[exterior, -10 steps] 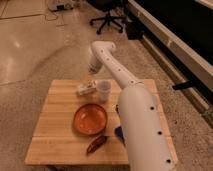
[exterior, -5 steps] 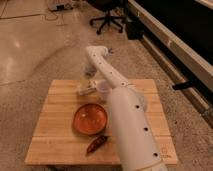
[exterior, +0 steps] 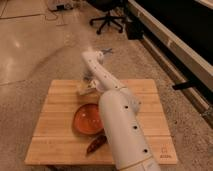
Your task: Place the bottle in the ceramic bowl
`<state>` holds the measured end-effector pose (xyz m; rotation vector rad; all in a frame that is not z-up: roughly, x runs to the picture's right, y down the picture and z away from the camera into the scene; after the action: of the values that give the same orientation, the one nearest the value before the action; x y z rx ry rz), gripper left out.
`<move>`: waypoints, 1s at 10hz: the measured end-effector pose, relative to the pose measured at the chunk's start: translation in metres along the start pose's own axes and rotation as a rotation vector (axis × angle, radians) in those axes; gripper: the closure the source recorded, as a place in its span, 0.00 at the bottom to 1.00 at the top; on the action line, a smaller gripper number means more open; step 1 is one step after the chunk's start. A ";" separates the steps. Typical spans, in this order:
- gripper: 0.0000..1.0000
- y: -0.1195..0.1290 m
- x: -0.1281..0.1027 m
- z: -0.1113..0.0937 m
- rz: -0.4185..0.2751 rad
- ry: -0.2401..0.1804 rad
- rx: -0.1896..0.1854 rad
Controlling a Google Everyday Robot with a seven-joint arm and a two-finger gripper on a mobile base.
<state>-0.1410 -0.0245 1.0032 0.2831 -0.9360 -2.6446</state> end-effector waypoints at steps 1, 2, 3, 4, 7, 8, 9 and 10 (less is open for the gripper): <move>0.34 0.001 0.000 0.002 -0.001 -0.004 -0.002; 0.42 0.000 0.001 0.003 -0.004 -0.005 -0.004; 0.55 0.000 0.003 0.002 -0.013 -0.004 -0.008; 0.64 -0.002 0.005 0.001 -0.025 -0.003 -0.009; 0.94 -0.012 0.010 -0.002 -0.085 0.000 -0.019; 0.99 -0.014 0.015 -0.006 -0.105 0.016 -0.026; 1.00 -0.017 0.022 -0.011 -0.123 0.041 -0.032; 1.00 -0.021 0.032 -0.020 -0.145 0.079 -0.036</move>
<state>-0.1697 -0.0321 0.9723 0.4593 -0.8719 -2.7550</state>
